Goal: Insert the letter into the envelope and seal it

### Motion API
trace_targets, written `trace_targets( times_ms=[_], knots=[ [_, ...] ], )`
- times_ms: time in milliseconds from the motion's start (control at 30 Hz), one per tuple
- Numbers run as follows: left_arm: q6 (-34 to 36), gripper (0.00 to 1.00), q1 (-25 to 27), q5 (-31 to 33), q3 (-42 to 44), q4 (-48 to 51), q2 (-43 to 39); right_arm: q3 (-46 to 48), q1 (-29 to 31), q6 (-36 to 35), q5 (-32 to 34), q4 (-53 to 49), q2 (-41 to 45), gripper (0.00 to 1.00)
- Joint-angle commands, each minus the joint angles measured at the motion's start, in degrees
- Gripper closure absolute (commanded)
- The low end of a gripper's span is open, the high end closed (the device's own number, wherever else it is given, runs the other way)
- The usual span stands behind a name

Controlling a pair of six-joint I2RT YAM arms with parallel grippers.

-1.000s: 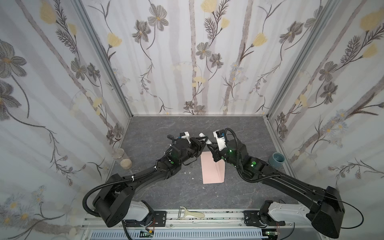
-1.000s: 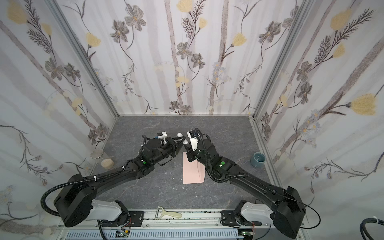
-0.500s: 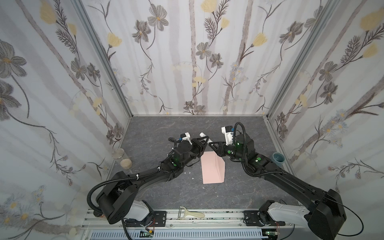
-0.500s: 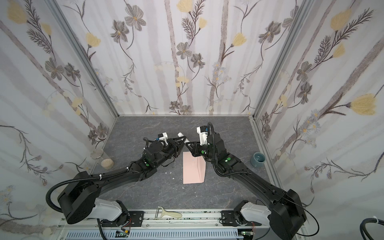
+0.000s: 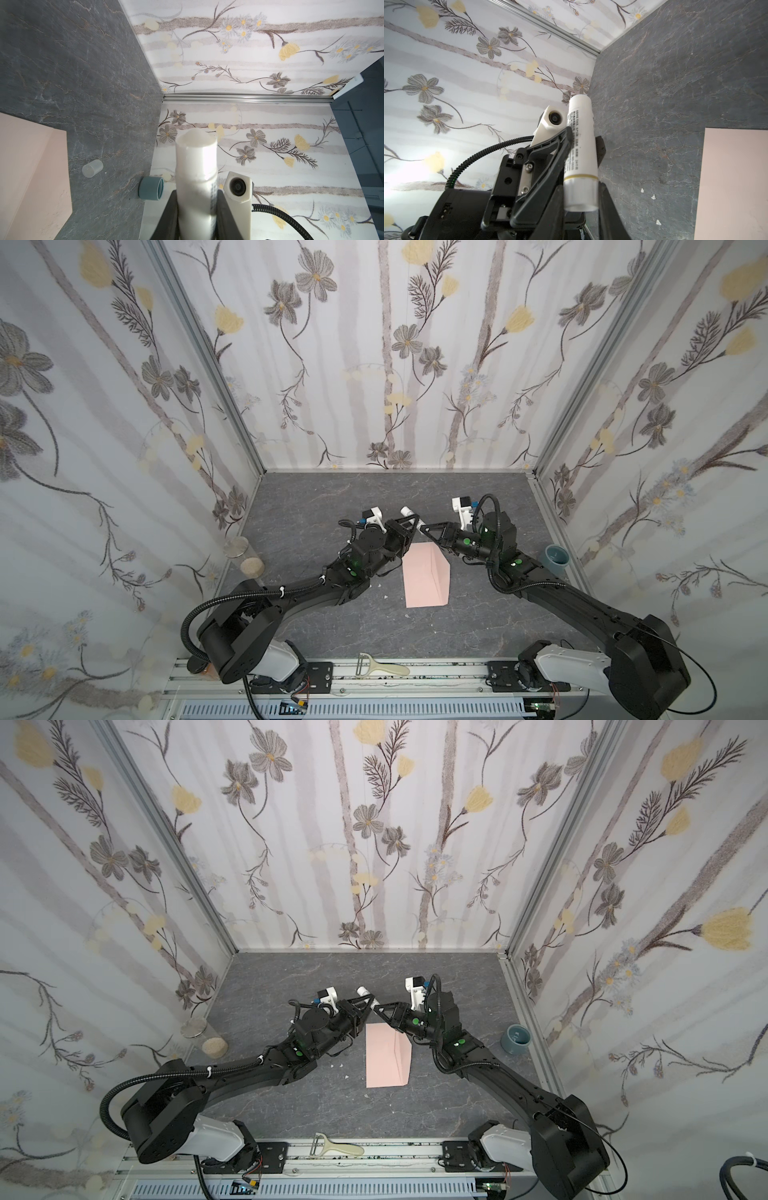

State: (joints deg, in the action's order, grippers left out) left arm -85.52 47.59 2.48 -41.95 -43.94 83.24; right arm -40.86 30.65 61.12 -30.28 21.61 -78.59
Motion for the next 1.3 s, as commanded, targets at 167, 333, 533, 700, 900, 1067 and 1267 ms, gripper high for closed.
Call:
trace_targets(
  times_ms=[167,333,533,700,900,1067,1267],
  knots=[
    [0.8,1.0,1.4,-6.2,1.3,-8.6,0.2,0.6,-1.2,9.1,1.4,8.0,-1.2,0.8],
    [0.9,1.0,1.7,-5.1,2.4,-10.0,-0.7,2.1,-1.6,12.2,0.5,11.1,-1.7,0.8],
    [1.4,1.0,1.8,-4.2,3.2,-11.1,-1.7,4.1,-2.2,17.2,-1.7,17.4,-3.5,0.8],
    [1.3,1.0,1.9,-3.9,3.6,-11.5,-1.8,4.7,-2.3,18.1,-1.7,18.9,-4.2,0.8],
    [0.3,1.0,1.7,-4.4,3.3,-11.1,-1.3,1.8,-2.4,9.8,0.2,10.0,-2.8,0.57],
    [-1.7,1.0,-0.2,-7.7,2.6,-8.9,-0.5,0.0,-2.2,-3.4,7.0,-3.0,1.8,0.54],
    [0.9,1.0,-3.6,-13.5,-0.8,2.7,-0.9,-1.0,2.6,-23.6,24.8,-17.4,12.3,0.53]
  ],
)
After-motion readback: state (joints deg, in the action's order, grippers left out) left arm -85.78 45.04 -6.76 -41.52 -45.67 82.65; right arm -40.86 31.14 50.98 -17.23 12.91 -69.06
